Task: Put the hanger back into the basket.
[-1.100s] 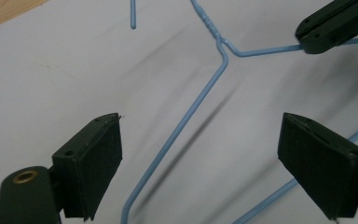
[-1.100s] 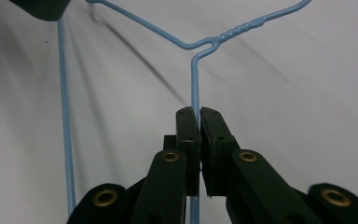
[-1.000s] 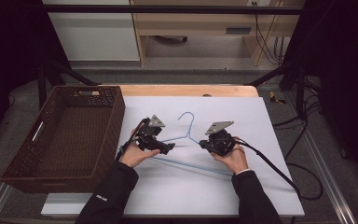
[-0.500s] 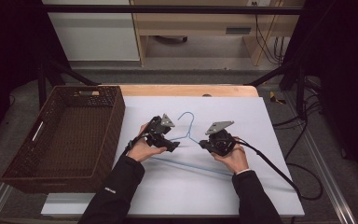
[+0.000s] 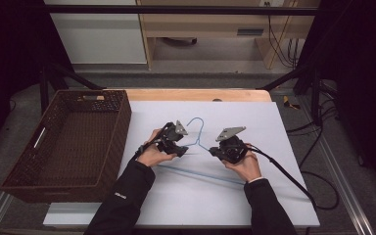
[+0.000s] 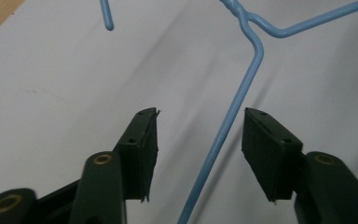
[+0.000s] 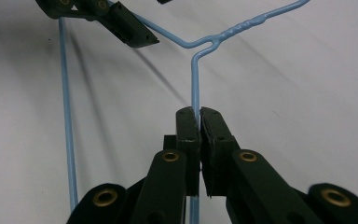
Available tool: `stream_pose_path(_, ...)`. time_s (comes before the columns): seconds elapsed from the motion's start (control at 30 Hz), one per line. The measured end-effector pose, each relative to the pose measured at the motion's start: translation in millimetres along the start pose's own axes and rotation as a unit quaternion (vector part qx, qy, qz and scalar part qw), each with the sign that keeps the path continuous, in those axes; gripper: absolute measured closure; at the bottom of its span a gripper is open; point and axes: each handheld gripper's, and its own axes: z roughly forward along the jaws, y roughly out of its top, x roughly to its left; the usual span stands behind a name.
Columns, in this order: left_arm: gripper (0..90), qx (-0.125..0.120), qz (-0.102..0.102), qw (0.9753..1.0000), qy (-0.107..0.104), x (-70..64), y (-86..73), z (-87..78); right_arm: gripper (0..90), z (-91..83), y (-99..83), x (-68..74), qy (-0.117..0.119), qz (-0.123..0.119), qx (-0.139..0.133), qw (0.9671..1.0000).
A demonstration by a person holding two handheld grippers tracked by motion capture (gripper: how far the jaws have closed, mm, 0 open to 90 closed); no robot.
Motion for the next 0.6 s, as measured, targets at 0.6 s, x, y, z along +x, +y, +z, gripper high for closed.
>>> stream_pose_path(0.6, 79.3, 0.008, 0.055, 0.9984, 0.004, -9.1, 0.6, 8.5, 87.6, 0.0, 0.0, 0.3, 0.003, 0.003, 0.002, 1.0000)
